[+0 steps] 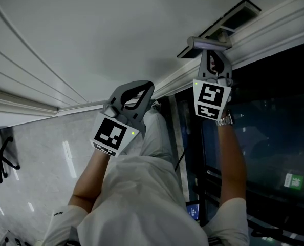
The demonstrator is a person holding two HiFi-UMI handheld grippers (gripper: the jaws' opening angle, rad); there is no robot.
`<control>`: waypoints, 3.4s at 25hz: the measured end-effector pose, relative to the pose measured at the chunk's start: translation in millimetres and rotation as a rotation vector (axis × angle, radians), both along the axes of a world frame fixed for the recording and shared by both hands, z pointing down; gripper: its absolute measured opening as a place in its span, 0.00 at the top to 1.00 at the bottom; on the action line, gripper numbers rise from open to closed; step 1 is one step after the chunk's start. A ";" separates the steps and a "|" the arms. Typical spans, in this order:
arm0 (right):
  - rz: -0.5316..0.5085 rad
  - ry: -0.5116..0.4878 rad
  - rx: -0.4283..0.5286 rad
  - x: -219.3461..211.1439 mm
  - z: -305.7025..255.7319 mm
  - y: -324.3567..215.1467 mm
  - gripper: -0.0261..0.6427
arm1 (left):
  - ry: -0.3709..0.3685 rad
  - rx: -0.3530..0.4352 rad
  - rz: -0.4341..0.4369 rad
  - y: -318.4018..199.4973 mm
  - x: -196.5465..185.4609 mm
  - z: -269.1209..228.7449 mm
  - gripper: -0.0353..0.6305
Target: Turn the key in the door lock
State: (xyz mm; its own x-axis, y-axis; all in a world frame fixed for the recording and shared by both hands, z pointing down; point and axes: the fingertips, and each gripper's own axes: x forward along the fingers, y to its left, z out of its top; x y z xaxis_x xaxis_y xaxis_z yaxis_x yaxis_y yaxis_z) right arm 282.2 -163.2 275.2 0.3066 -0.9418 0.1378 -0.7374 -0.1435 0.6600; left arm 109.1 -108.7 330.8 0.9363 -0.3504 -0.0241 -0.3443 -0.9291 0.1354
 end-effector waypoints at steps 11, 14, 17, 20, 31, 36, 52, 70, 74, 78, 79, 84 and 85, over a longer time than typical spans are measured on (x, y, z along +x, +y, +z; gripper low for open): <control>0.019 -0.131 0.013 3.9 -0.7 -0.1 0.94 | -0.001 0.000 0.003 0.9 0.1 -0.4 0.94; 0.025 -0.173 0.024 4.7 -0.9 0.0 0.94 | 0.000 0.000 -0.002 -0.1 -0.5 -0.9 0.94; 0.032 -0.277 0.044 7.4 -1.0 0.3 0.94 | -0.002 -0.002 -0.004 -0.2 0.4 0.6 0.94; 0.034 -0.367 0.062 8.8 -1.5 0.9 0.94 | -0.005 -0.002 -0.001 1.2 1.4 1.5 0.94; -0.009 -0.996 0.163 21.3 -0.2 3.6 0.94 | -0.013 0.002 0.002 2.4 6.7 3.6 0.94; -0.046 -1.284 0.231 25.5 2.2 4.5 0.94 | -0.022 0.003 0.004 4.1 9.3 6.3 0.94; -0.055 -1.830 0.403 30.5 10.2 8.9 0.94 | -0.029 0.022 0.022 8.3 20.0 6.1 0.94; -0.146 -1.220 0.041 3.0 10.9 47.0 0.83 | -0.023 0.021 0.058 18.1 32.9 3.1 0.94; -0.073 -0.834 -0.018 10.6 13.8 53.3 0.82 | -0.023 0.033 0.078 24.6 39.4 2.5 0.94; -0.024 -0.424 -0.088 16.5 19.2 52.6 0.82 | -0.016 0.032 0.089 28.2 42.0 0.2 0.94; -0.021 -0.294 -0.101 14.4 17.8 51.4 0.82 | -0.014 0.032 0.088 28.0 41.5 -0.2 0.94; -0.047 0.356 -0.120 -4.5 9.2 44.5 0.82 | -0.009 0.040 0.078 27.4 39.4 -4.6 0.94; -0.054 0.410 -0.136 -6.1 11.7 42.5 0.82 | -0.009 0.043 0.079 27.7 39.0 -5.7 0.94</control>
